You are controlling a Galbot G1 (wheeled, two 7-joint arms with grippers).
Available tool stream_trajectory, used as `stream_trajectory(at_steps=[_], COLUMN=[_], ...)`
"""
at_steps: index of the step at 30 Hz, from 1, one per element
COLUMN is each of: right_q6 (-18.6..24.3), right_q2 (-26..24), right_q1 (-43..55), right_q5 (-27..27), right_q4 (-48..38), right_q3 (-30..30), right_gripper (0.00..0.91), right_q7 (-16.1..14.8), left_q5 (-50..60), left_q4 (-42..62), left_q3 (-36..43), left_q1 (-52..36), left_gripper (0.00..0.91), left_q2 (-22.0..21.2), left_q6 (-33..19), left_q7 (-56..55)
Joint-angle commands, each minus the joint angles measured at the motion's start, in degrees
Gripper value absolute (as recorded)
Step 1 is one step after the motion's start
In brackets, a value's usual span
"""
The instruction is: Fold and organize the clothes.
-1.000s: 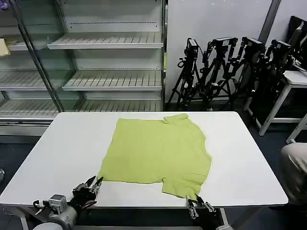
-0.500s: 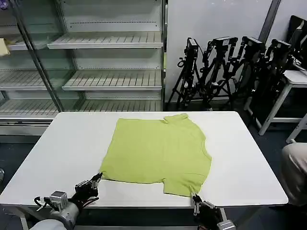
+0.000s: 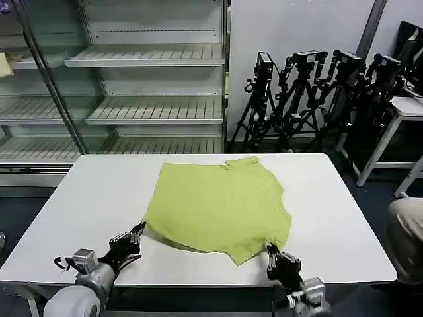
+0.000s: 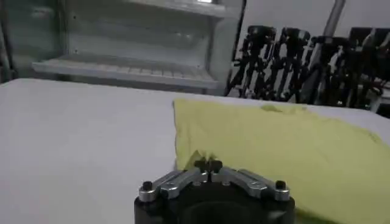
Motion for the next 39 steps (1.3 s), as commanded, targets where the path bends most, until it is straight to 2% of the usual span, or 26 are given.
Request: stream_trajectory(at_steps=[1,15,25,39], right_q6=[-1.93,0.68,2.19,1.88], right_q2=[0.6,1.95,2.7,4.31], right_q1=[10.48,15.71,16.94,19.52], right_q5=[-0.59,-4.7,-5.67,-8.32], right_q4=[-5.98,-15.58,-18.01,-20.81], right_q3=[-0.23,-1.73,-1.93,-1.87], right_gripper=[0.0,0.0,0.0,0.0], right_q7=[-1.52,-5.0,-5.51,-5.94], left_q5=[-3.7,-3.7,-3.74,-3.47], left_q4=[6.49,13.57,16.68,18.91], left_q3=[2.45,4.61,6.11,5.79], left_q1=[-10.49,-15.82,-17.87,-19.08], left_gripper=[0.02,0.02,0.02,0.02], left_q2=[-0.7,-1.35,-0.65,0.52], left_q6=[0.29,-0.23,-0.32,-0.42], left_q7=[-0.54,-1.02,-0.87,-0.73])
